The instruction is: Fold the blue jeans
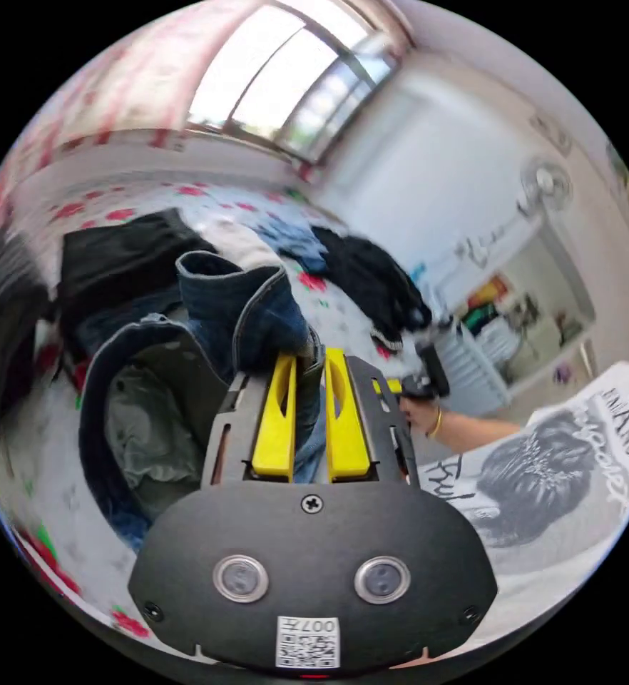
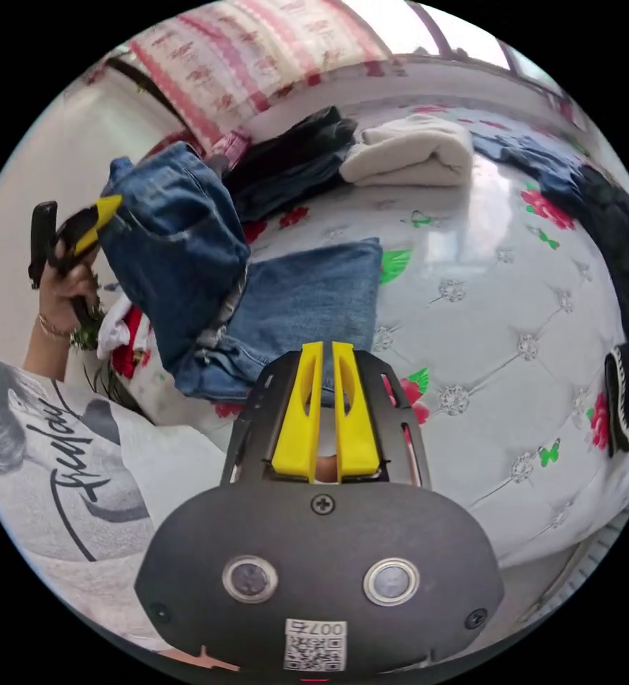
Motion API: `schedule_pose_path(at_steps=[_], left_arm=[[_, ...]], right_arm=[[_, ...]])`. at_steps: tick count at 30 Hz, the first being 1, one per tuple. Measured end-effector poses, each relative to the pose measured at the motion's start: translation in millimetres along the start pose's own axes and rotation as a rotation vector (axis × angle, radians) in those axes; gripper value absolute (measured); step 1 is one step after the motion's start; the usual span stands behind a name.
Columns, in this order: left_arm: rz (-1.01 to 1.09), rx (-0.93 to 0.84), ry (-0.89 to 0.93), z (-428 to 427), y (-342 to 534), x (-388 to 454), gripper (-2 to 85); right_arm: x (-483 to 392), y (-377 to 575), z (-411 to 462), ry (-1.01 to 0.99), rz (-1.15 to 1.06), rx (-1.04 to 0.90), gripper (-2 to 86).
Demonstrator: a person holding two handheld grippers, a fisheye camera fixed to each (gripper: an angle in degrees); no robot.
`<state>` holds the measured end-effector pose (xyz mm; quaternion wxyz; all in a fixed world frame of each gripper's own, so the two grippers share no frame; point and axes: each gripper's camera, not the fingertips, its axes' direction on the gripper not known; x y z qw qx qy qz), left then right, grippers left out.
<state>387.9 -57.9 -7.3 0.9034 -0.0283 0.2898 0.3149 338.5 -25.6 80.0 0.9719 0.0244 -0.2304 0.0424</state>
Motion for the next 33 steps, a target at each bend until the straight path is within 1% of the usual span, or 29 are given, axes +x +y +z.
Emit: schedule_pose_path(at_steps=[2,3,4,5,8,10,12,13,15,16,17,18,20,22,23,25,27,29,31,32,33], left_arm=[[0.136,-0.145,-0.03,52.6,-15.4,37.7,9.8],[0.203,-0.167,-0.082,72.4,-15.7,58.3,9.0],[0.222,-0.151,-0.103,76.1,-14.8,67.0,8.4],[0.272,-0.108,-0.114,75.9,-11.7,81.7,7.1],[0.353,-0.029,-0.141,58.3,-0.8,90.3,8.4],[0.307,-0.023,-0.171,46.2,6.8,70.2,7.2],[0.106,-0.04,-0.195,32.8,18.9,17.0,6.5],[0.043,-0.055,-0.188,30.8,22.9,0.8,6.6],[-0.24,-0.109,-0.143,28.4,46.5,-66.3,7.9],[-0.303,-0.123,-0.125,29.5,54.0,-81.4,8.6],[-0.426,-0.14,-0.075,33.0,69.2,-108.8,10.2],[-0.513,-0.141,-0.033,37.4,82.8,-129.6,11.5],[-0.592,-0.152,-0.01,47.9,96.4,-150.5,12.8],[-0.621,-0.202,0.027,67.5,99.3,-164.8,13.3],[-0.64,-0.219,0.079,84.0,97.8,-173.2,13.5],[-0.688,-0.217,0.109,96.8,91.2,-185.6,12.6],[-0.696,-0.237,0.17,99.2,77.7,-201.2,8.2],[-0.665,-0.178,0.197,84.0,63.8,-203.8,5.2],[-0.63,-0.089,0.252,62.7,42.1,-203.2,4.3],[-0.583,-0.031,0.263,45.8,21.7,-200.0,4.1],[-0.519,0.007,0.237,27.0,-2.9,-196.4,4.0]], right_arm=[[28.0,2.9,-13.9,-0.056,0.128,0.039,2.4],[47.8,6.6,-21.1,-0.086,0.218,0.053,2.8],[65.6,12.2,-30.1,-0.114,0.294,0.075,3.3],[73.0,15.6,-35.3,-0.125,0.324,0.092,3.5],[100.8,30.2,-58.0,-0.173,0.413,0.15,4.8],[117.6,32.3,-67.4,-0.224,0.447,0.15,6.3],[125.8,27.5,-72.3,-0.281,0.453,0.156,7.5],[129.9,21.3,-73.3,-0.332,0.451,0.156,8.4],[135.7,9.1,-68.9,-0.425,0.442,0.13,9.6],[140.6,0.8,-62.4,-0.481,0.444,0.099,10.4],[143.2,-2.8,-58.8,-0.503,0.449,0.084,10.8],[148.5,-9.0,-51.5,-0.539,0.465,0.058,11.4],[153.2,-17.8,-39.6,-0.583,0.474,0.018,11.9],[148.4,-33.0,-18.2,-0.64,0.453,-0.07,11.2],[146.2,-36.7,-13.2,-0.64,0.448,-0.092,10.7],[139.3,-49.1,-1.2,-0.572,0.448,-0.169,7.5],[134.6,-58.8,-4.8,-0.529,0.419,-0.191,5.2],[129.5,-71.3,-17.5,-0.548,0.393,-0.172,3.6],[112.4,-102.5,-43.3,-0.584,0.312,-0.133,2.4],[105.7,-113.6,-50.5,-0.583,0.281,-0.127,2.2],[91.0,-139.2,-65.9,-0.582,0.213,-0.104,1.9]])
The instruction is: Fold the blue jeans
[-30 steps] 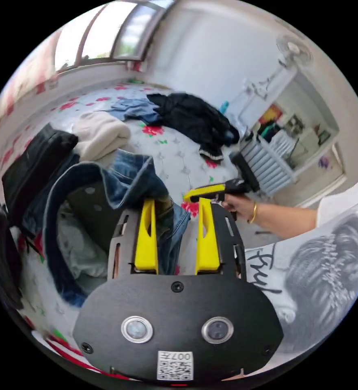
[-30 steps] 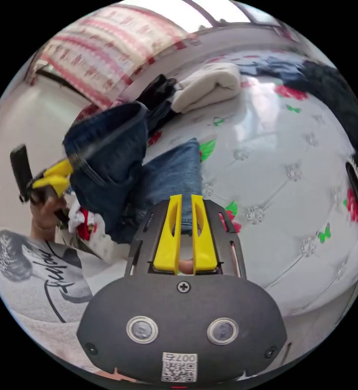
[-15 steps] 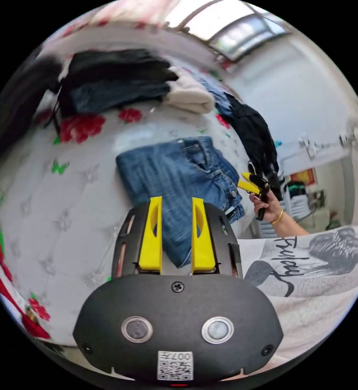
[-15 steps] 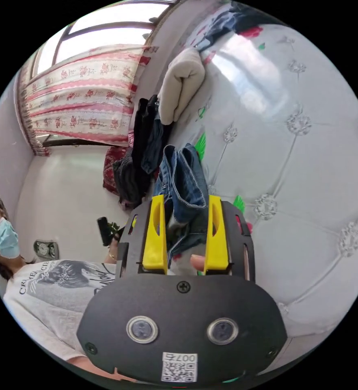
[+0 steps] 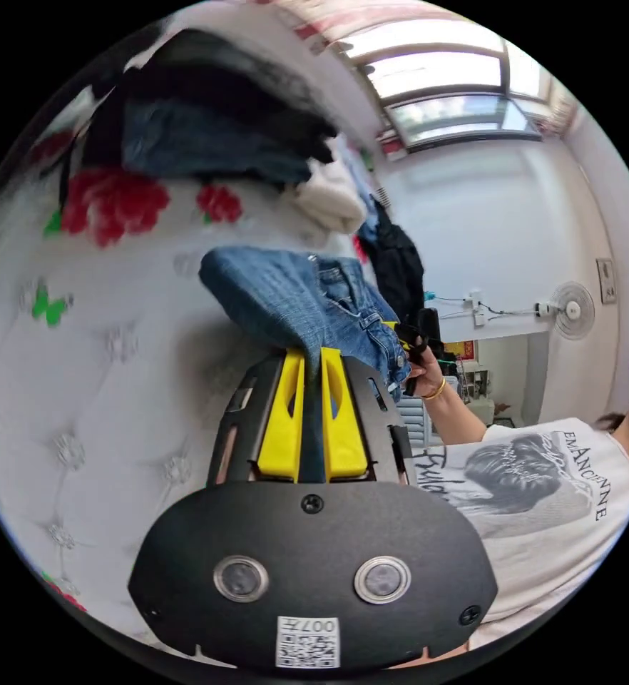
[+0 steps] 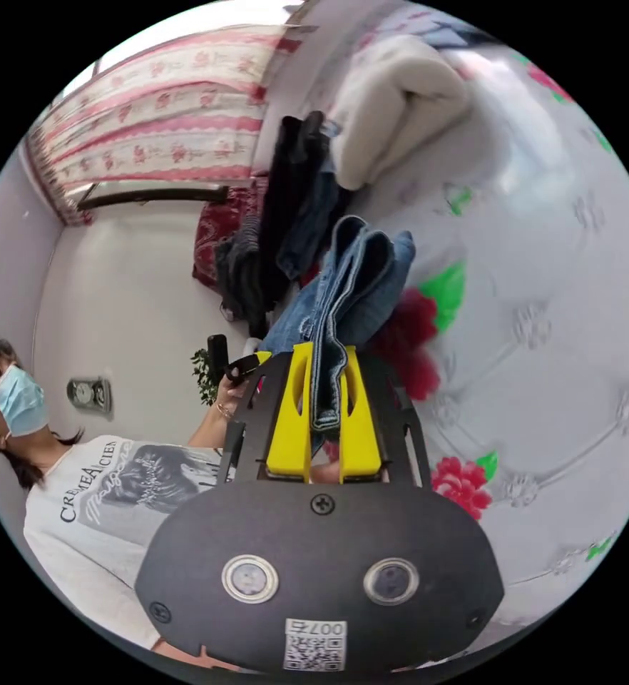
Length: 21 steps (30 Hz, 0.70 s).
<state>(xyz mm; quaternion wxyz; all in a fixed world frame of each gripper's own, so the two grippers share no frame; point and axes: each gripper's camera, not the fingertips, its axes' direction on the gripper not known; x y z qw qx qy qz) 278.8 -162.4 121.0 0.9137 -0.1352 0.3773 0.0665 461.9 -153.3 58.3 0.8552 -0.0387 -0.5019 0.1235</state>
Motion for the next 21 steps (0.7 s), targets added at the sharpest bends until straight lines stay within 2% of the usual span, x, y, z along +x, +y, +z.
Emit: schedule_pose_path(at_steps=[3,7,9,12,14,17,21], left_arm=[[0.187,0.107,-0.058,-50.0,-52.4,46.8,4.0],[0.283,0.266,-0.153,-111.6,-122.1,70.3,5.0],[0.141,0.358,-0.352,-135.9,-151.8,57.4,5.9],[-0.018,0.4,-0.602,-131.2,-140.1,39.1,6.2],[-0.01,0.34,-0.685,-100.0,-115.0,27.2,6.2],[-0.043,0.06,-0.763,-19.2,-57.6,-5.4,4.8],[-0.02,-0.085,-0.736,40.9,24.5,0.6,0.6]], right_arm=[[-74.3,-60.6,-12.0,-0.017,-0.199,0.047,1.9],[-163.4,-146.6,-0.3,0.032,-0.39,0.212,3.5],[-177.0,-173.6,21.0,0.121,-0.404,0.256,5.2],[-164.5,-183.0,66.0,0.249,-0.403,0.248,6.2],[-133.6,-165.3,93.4,0.322,-0.377,0.219,6.5],[-50.9,-111.7,121.7,0.48,-0.223,0.15,6.8],[45.5,-13.1,76.2,0.816,0.045,0.165,7.3]])
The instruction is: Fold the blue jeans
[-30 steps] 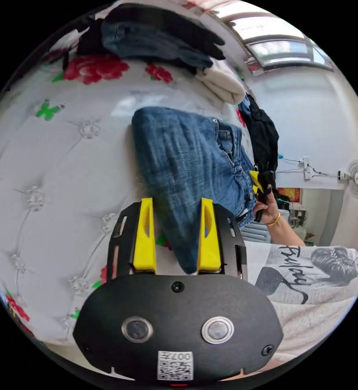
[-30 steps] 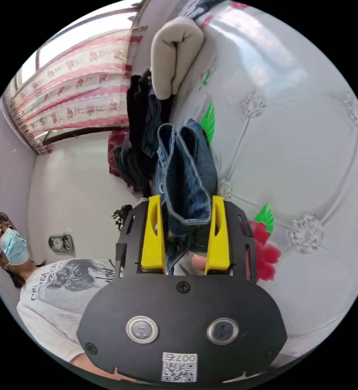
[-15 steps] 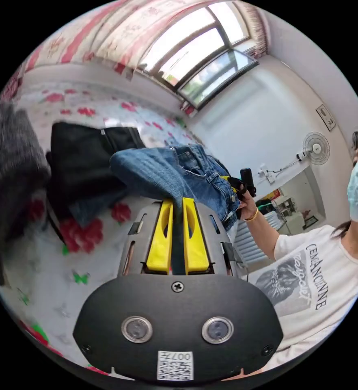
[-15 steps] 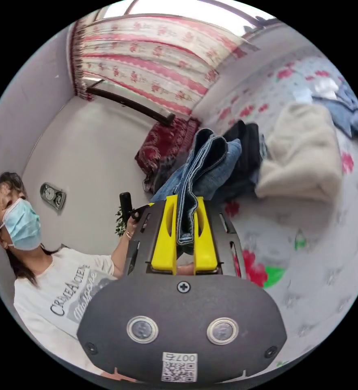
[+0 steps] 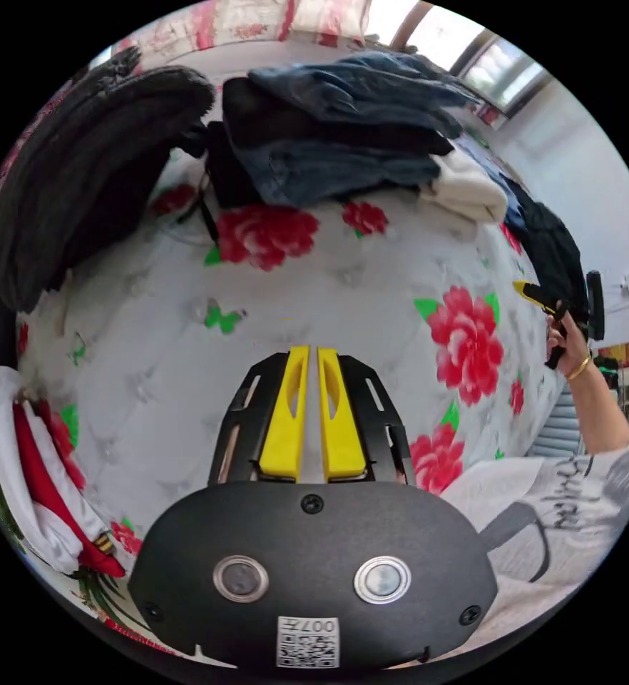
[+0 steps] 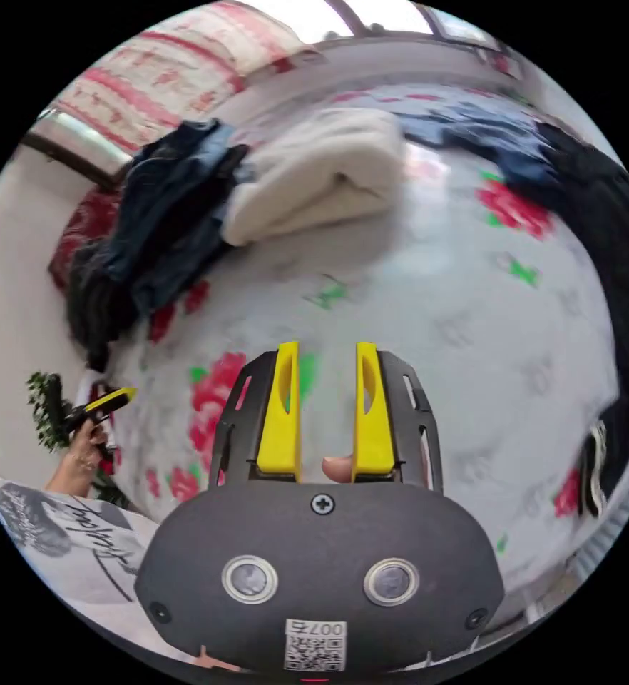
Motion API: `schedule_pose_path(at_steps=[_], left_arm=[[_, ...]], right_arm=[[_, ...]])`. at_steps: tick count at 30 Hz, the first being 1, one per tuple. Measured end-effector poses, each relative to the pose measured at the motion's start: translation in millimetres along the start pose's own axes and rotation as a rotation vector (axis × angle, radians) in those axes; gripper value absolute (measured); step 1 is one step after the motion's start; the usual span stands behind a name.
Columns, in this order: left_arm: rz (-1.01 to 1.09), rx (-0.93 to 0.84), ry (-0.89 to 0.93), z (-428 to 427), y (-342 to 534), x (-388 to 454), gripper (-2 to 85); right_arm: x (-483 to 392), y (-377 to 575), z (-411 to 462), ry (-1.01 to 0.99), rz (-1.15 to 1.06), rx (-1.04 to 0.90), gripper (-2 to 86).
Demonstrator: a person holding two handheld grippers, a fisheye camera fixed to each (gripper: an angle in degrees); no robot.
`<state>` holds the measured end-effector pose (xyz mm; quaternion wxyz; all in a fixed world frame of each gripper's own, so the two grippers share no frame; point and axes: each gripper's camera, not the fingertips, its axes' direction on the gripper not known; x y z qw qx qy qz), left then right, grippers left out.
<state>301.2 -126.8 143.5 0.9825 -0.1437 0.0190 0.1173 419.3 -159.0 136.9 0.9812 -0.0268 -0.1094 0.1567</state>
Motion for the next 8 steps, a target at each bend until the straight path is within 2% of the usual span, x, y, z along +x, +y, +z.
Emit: schedule_pose_path(at_steps=[4,6,8], left_arm=[[0.171,-0.118,-0.093,17.0,16.8,39.3,0.9],[0.248,-0.185,-0.172,30.2,14.8,57.5,0.5],[0.266,-0.204,-0.203,30.7,12.7,62.5,0.1]], right_arm=[[97.0,55.0,-59.4,0.431,0.21,0.127,7.6],[139.2,68.5,-80.1,0.504,0.364,0.185,7.4],[182.5,78.0,-80.7,0.407,0.47,0.176,7.3]])
